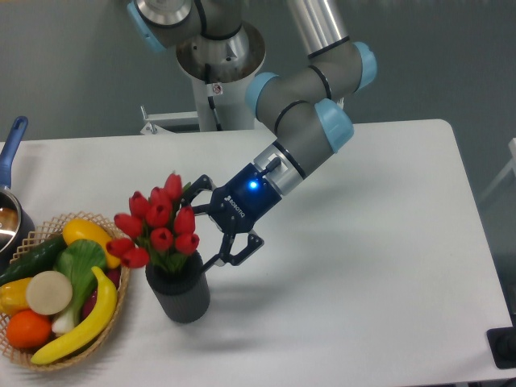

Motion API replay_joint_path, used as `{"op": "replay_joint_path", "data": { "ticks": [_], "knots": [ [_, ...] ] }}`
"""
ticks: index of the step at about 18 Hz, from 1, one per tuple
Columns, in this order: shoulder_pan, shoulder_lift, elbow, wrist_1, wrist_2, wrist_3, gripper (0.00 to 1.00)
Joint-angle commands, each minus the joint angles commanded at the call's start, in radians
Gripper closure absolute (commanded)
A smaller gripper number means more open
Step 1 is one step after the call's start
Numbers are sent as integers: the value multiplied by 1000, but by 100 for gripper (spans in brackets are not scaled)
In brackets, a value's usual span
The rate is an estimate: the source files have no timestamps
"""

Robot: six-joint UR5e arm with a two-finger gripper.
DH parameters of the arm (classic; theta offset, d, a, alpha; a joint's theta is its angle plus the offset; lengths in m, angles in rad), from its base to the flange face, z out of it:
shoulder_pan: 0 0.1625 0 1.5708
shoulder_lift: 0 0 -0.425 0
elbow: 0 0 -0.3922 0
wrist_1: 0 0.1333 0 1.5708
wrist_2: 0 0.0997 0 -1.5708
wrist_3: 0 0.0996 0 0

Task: Insert the flowers into the vase

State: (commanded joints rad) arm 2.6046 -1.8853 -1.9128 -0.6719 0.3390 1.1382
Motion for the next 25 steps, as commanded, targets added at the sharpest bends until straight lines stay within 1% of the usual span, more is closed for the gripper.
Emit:
{"op": "replay_joint_path", "data": {
  "ticks": [2, 4, 9, 17, 20, 22, 23, 25],
  "knots": [
    [12, 0, -6, -2, -2, -2, 1],
    [17, 2, -6, -2, -2, -6, 0],
    [46, 9, -22, -3, 0, -6, 0],
    [124, 29, -46, -5, 0, -3, 0],
    [161, 28, -26, -5, 6, -3, 0],
    [178, 23, 0, -6, 56, -3, 0],
    [183, 23, 15, -6, 108, -3, 0],
    [187, 23, 40, -6, 248, -2, 0]
  ]
}}
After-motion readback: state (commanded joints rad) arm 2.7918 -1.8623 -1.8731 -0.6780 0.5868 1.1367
